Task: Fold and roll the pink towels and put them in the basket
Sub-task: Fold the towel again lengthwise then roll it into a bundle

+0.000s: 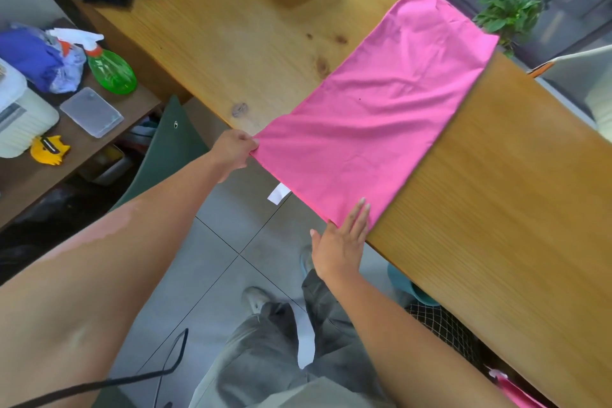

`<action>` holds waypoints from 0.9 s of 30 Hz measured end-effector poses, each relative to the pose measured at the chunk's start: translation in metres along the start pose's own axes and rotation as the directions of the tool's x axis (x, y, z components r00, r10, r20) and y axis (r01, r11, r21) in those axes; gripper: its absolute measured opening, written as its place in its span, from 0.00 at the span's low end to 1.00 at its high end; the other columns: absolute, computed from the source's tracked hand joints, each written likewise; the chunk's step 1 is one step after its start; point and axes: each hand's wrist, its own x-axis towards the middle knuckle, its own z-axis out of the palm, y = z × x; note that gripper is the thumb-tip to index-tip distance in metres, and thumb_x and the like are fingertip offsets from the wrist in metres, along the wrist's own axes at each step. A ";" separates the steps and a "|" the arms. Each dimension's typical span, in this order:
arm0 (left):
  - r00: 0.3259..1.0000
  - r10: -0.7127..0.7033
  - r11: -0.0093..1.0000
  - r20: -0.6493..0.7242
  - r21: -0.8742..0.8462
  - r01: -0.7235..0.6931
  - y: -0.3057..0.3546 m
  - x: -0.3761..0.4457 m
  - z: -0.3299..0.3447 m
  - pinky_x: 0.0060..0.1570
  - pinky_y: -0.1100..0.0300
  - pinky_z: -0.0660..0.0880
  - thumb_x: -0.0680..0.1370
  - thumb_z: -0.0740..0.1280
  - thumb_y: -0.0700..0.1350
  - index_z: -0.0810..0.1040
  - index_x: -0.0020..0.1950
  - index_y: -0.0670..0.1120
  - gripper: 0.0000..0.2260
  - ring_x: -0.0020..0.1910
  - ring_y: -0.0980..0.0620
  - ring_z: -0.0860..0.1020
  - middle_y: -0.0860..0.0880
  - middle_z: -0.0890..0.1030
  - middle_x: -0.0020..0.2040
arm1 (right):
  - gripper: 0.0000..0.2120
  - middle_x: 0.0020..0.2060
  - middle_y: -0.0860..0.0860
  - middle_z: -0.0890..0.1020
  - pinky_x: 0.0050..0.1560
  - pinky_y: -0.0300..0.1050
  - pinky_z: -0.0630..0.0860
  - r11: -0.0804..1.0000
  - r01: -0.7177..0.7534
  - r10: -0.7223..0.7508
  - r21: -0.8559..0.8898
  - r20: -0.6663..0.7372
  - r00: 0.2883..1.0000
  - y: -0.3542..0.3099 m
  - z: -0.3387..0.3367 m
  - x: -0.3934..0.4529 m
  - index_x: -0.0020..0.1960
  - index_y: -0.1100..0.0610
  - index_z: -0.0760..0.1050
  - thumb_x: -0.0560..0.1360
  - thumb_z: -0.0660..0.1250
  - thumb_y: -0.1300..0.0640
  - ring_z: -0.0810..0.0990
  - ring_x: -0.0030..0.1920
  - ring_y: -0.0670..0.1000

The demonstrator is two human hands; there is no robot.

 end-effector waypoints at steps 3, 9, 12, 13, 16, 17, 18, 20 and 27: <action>1.000 -0.017 0.998 0.012 0.067 0.016 -0.012 0.009 -0.003 0.50 0.55 0.71 0.82 0.66 0.41 0.77 0.47 0.41 0.05 0.50 0.48 0.73 0.42 0.77 0.51 | 0.26 0.75 0.72 0.36 0.77 0.61 0.42 0.998 -0.069 0.069 -0.007 0.012 0.998 0.016 0.009 -0.013 0.59 0.58 0.79 0.80 0.57 0.38 0.35 0.77 0.69; 0.998 -0.038 0.997 0.059 0.066 0.034 -0.025 0.027 -0.002 0.45 0.61 0.73 0.82 0.66 0.40 0.76 0.44 0.41 0.08 0.48 0.48 0.75 0.42 0.79 0.49 | 0.30 0.75 0.73 0.35 0.78 0.61 0.46 0.989 -0.147 0.147 -0.018 0.046 0.988 0.027 0.018 -0.022 0.65 0.64 0.74 0.81 0.56 0.38 0.37 0.77 0.69; 0.996 -0.001 1.000 0.085 0.009 0.000 -0.029 0.030 -0.002 0.50 0.57 0.77 0.82 0.67 0.39 0.76 0.41 0.42 0.09 0.42 0.50 0.78 0.45 0.79 0.42 | 0.31 0.75 0.72 0.35 0.78 0.61 0.48 0.986 -0.163 0.164 -0.017 0.058 0.985 0.028 0.023 -0.024 0.67 0.65 0.72 0.81 0.56 0.39 0.37 0.77 0.70; 0.995 0.018 1.000 0.094 -0.008 -0.017 -0.030 0.030 -0.002 0.53 0.56 0.77 0.81 0.67 0.39 0.76 0.41 0.42 0.09 0.41 0.51 0.78 0.46 0.79 0.39 | 0.30 0.75 0.72 0.35 0.78 0.62 0.49 0.983 -0.182 0.182 -0.009 0.071 0.981 0.027 0.024 -0.024 0.68 0.65 0.71 0.81 0.56 0.39 0.37 0.78 0.70; 0.993 0.065 0.997 0.102 -0.059 -0.059 -0.033 0.033 -0.001 0.58 0.55 0.77 0.81 0.68 0.40 0.77 0.44 0.40 0.07 0.43 0.49 0.78 0.45 0.78 0.40 | 0.29 0.76 0.70 0.36 0.76 0.63 0.55 0.963 -0.261 0.253 0.062 0.114 0.961 0.023 0.028 -0.024 0.71 0.63 0.69 0.81 0.57 0.41 0.38 0.78 0.69; 0.992 0.075 0.995 0.097 -0.075 -0.068 -0.034 0.034 0.000 0.59 0.54 0.77 0.82 0.68 0.39 0.77 0.46 0.39 0.06 0.44 0.48 0.77 0.44 0.78 0.40 | 0.29 0.76 0.70 0.36 0.76 0.61 0.55 0.959 -0.271 0.261 0.086 0.116 0.958 0.022 0.029 -0.024 0.72 0.64 0.68 0.81 0.58 0.42 0.39 0.78 0.68; 0.992 0.083 0.993 0.092 -0.090 -0.075 -0.035 0.035 0.001 0.59 0.54 0.77 0.82 0.67 0.39 0.77 0.46 0.39 0.06 0.45 0.47 0.78 0.44 0.78 0.41 | 0.29 0.77 0.70 0.37 0.76 0.60 0.55 0.955 -0.276 0.264 0.106 0.115 0.958 0.020 0.030 -0.024 0.72 0.64 0.67 0.81 0.58 0.43 0.39 0.78 0.68; 0.990 0.094 0.990 0.106 -0.118 -0.081 -0.036 0.036 0.002 0.60 0.55 0.78 0.82 0.66 0.39 0.76 0.45 0.39 0.07 0.47 0.47 0.78 0.44 0.78 0.42 | 0.29 0.77 0.69 0.37 0.77 0.58 0.54 0.950 -0.288 0.275 0.120 0.113 0.955 0.019 0.031 -0.024 0.72 0.64 0.67 0.80 0.59 0.44 0.39 0.78 0.67; 0.962 0.165 0.983 0.219 -0.112 -0.143 -0.038 0.039 -0.006 0.59 0.56 0.78 0.83 0.66 0.42 0.77 0.57 0.31 0.13 0.50 0.48 0.81 0.42 0.81 0.49 | 0.26 0.78 0.67 0.39 0.76 0.58 0.55 0.957 -0.262 0.254 0.125 0.074 0.964 0.016 0.032 -0.026 0.73 0.62 0.65 0.79 0.63 0.50 0.41 0.79 0.66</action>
